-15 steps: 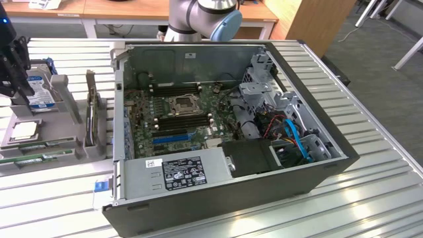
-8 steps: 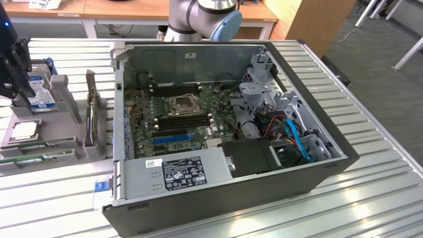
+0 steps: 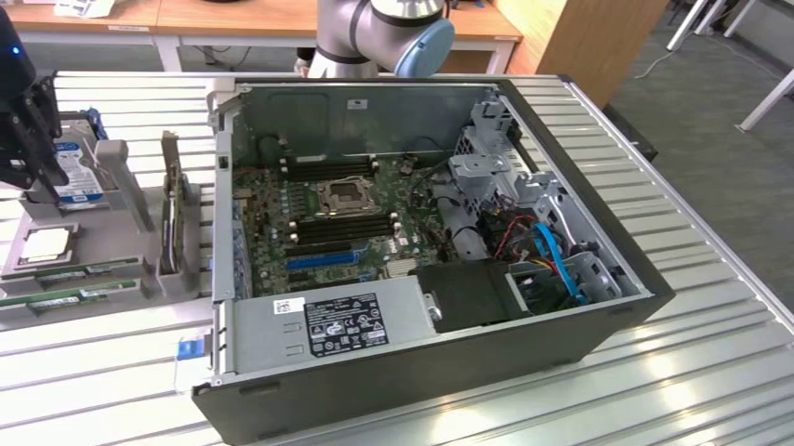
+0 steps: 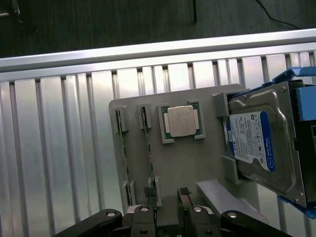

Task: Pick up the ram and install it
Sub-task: 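Pick up the ram and move it above insertion slot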

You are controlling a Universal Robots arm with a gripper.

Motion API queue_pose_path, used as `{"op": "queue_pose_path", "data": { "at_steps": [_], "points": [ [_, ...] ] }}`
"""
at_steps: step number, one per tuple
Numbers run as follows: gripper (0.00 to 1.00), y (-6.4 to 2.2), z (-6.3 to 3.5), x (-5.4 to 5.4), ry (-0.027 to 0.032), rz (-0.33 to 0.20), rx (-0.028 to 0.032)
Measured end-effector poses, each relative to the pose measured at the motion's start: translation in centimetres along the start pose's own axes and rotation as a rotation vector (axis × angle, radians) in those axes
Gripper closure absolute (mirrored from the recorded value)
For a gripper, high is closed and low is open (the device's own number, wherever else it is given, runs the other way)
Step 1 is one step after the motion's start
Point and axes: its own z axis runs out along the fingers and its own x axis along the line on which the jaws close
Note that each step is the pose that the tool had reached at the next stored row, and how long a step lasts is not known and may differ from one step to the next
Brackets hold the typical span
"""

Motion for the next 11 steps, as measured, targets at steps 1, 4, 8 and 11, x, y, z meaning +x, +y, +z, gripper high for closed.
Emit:
{"op": "queue_pose_path", "data": {
  "at_steps": [1, 4, 8, 11],
  "points": [
    [0.69, 0.0, 0.07, 0.0, 0.0, 0.0, 0.0],
    [0.69, -0.01, 0.28, 0.01, 0.0, 0.0, 0.0001],
    [0.69, -0.02, 0.6, 0.01, 0.0001, 0.0, -0.0001],
    [0.69, -0.03, 0.83, 0.02, 0.0, 0.0, 0.0001]
  ]
}}
